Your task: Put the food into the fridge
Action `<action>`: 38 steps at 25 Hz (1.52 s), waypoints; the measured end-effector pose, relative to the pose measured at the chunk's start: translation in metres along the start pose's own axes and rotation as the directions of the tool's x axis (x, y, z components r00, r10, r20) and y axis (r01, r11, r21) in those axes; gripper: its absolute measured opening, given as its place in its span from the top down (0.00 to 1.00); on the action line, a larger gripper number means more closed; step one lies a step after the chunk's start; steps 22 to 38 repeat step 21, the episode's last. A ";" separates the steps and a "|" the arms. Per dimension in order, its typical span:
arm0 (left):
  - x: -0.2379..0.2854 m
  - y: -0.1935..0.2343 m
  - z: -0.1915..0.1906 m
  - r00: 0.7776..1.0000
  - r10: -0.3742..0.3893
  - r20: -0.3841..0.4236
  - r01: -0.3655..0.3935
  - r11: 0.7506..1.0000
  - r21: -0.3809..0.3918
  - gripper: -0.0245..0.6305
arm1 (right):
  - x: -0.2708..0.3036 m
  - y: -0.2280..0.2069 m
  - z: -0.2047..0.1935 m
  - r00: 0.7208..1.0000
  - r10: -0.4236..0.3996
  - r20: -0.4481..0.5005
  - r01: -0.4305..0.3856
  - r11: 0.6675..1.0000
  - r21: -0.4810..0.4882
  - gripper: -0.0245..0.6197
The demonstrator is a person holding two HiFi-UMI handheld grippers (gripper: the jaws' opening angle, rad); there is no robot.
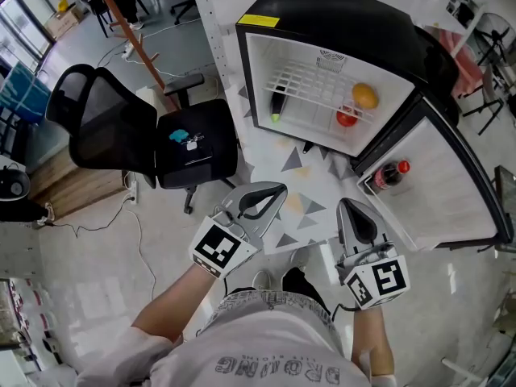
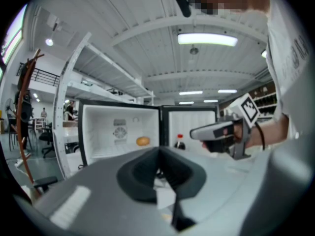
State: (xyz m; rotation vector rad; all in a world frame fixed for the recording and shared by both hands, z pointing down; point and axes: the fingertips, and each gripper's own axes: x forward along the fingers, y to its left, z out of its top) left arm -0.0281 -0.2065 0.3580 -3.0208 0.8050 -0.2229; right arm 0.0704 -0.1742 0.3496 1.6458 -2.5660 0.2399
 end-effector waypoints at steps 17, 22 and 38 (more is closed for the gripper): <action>0.006 0.005 -0.008 1.000 0.012 -0.019 -0.012 1.000 -0.017 0.95 | 0.011 0.003 0.001 0.999 0.035 -0.001 -0.035 0.999 0.014 0.96; 0.009 0.007 -0.008 1.000 0.012 -0.017 -0.012 1.000 -0.018 0.95 | 0.015 0.003 0.002 0.999 0.041 0.001 -0.041 0.999 0.012 0.96; 0.009 0.007 -0.008 1.000 0.012 -0.017 -0.012 1.000 -0.018 0.95 | 0.015 0.003 0.002 0.999 0.041 0.001 -0.041 0.999 0.012 0.96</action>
